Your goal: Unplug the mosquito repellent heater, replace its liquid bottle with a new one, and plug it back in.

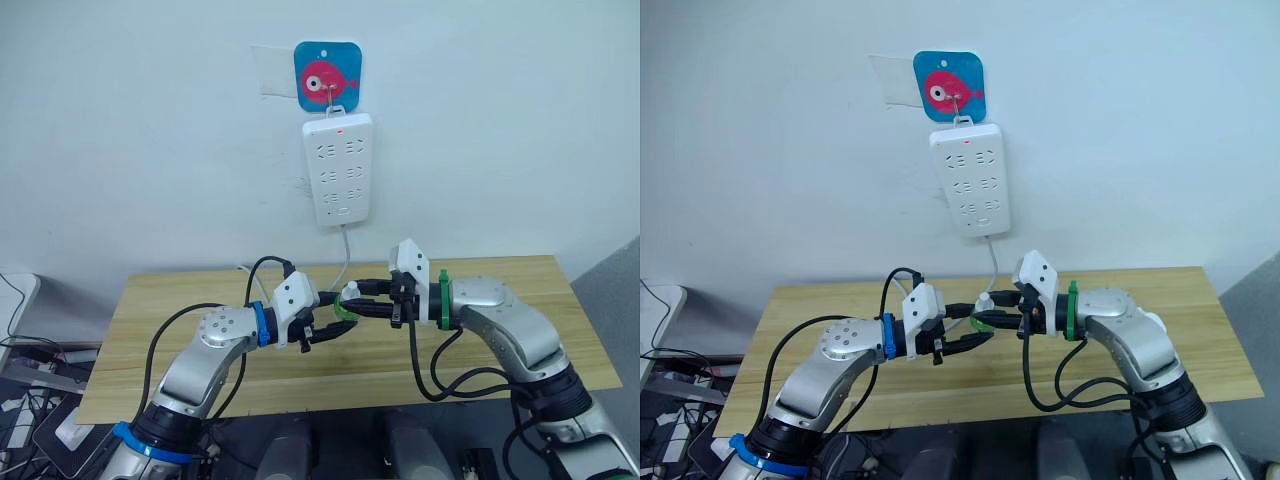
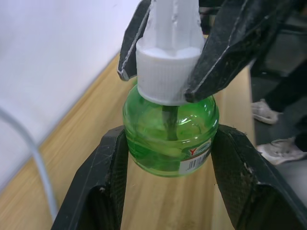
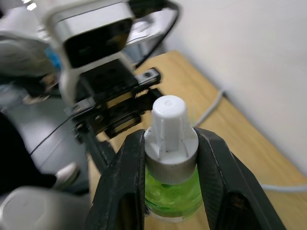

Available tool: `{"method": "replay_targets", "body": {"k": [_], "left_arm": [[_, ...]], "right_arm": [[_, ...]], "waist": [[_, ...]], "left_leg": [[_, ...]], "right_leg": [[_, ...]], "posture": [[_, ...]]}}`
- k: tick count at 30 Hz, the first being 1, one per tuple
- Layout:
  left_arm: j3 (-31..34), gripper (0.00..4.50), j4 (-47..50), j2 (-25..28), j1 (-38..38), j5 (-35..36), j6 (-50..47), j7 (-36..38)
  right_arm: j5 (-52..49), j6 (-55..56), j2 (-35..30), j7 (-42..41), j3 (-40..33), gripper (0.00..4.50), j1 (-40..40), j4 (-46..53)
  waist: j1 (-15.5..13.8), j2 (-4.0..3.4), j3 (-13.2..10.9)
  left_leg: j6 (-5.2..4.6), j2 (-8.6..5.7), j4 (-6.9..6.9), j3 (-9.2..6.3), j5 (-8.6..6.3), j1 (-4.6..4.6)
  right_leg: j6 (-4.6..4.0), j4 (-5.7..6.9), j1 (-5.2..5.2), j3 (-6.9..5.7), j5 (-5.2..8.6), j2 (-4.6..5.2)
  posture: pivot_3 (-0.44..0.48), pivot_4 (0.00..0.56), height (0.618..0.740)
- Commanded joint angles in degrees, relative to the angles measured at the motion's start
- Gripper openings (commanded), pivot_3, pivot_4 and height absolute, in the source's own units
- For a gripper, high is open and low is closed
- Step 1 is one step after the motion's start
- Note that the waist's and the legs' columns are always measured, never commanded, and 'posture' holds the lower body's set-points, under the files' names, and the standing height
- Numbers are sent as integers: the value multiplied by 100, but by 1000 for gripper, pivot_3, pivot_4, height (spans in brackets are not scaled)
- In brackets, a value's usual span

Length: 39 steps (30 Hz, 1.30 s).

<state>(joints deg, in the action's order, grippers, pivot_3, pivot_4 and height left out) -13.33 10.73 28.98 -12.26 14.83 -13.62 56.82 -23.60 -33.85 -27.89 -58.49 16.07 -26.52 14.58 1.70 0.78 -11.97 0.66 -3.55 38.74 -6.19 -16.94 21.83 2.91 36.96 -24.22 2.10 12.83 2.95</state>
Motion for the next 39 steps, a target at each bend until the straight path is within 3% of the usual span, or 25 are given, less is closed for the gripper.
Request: {"method": "replay_targets", "body": {"k": [1, 5, 10, 11, 14, 19, 24, 28, 38, 39], "left_arm": [[-270, 2182, 16, 196, -129, 96, 430, 766], [-297, 2182, -212, 370, -447, 200, 640, 1384], [-192, 2182, -502, 463, -624, 121, 888, 1577], [-127, 2182, -542, 455, -625, 144, 891, 1539], [61, 2182, -556, 402, -555, 205, 803, 1305], [307, 2182, -405, 190, -366, 313, 483, 678], [428, 2182, -369, -197, -263, 160, 351, -93], [399, 2182, -422, -458, -341, 61, 323, -523], [388, 2182, -540, -685, -635, 76, 172, -774], [390, 2182, -541, -694, -642, 80, 169, -769]], "right_arm": [[-331, 552, 2, -1360, 405, 1085, -508, -7], [-127, 1245, 110, -2514, 803, 1085, -1036, -763], [-27, 1432, 331, -2687, 538, 1085, -1578, -1496], [-54, 1370, 281, -2703, 453, 1842, -1602, -1513], [-123, 1095, -52, -2551, 153, 2921, -1386, -1279], [-172, 564, -432, -1633, -345, 4476, -585, -474], [52, 173, -211, -113, -699, 4476, 260, 318], [288, -64, 595, 1319, -685, 4476, 431, 646], [681, 156, 918, 2004, -494, 4476, 367, 598], [673, 143, 906, 1991, -475, 4108, 368, 588]], "waist": [[1, 0, 0], [-1, 0, 0], [-5, 0, 0], [-5, 0, 0], [-8, 0, 0], [-91, 1, 0], [-66, 2, 0], [24, 1, 0], [20, 1, 0], [21, 1, 1]], "left_leg": [[0, 1, 0, 0, 0, -1], [0, 0, 1, 0, 0, -2], [1, 0, 2, -2, 1, -1], [6, 0, 2, -3, 3, 2], [27, 0, 1, -3, 15, 9], [26, -6, 1, 0, 14, 18], [26, -3, 2, -2, 14, 19], [18, 2, 2, 2, 10, 8], [33, -1, 1, 1, 19, 7], [36, 0, 1, 1, 20, 7]], "right_leg": [[0, 0, 0, -1, 0, 0], [0, -2, 5, -3, 0, -1], [0, 2, 0, -3, 0, -1], [-1, 2, -4, -3, 0, -1], [-1, 0, -10, 1, -1, 0], [-1, -10, -14, 5, 0, 8], [0, 1, -16, 8, 0, 8], [-4, 15, -15, 11, -4, 2], [-5, 10, -13, 6, -5, -1], [-6, 10, -13, 6, -5, -1]], "posture": [[-18, 182, 740], [7, 174, 740], [18, 175, 740], [15, 180, 740], [5, 183, 740], [-20, 187, 740], [-40, 189, 740], [-52, 192, 740], [-72, 187, 740], [-70, 186, 740]]}}
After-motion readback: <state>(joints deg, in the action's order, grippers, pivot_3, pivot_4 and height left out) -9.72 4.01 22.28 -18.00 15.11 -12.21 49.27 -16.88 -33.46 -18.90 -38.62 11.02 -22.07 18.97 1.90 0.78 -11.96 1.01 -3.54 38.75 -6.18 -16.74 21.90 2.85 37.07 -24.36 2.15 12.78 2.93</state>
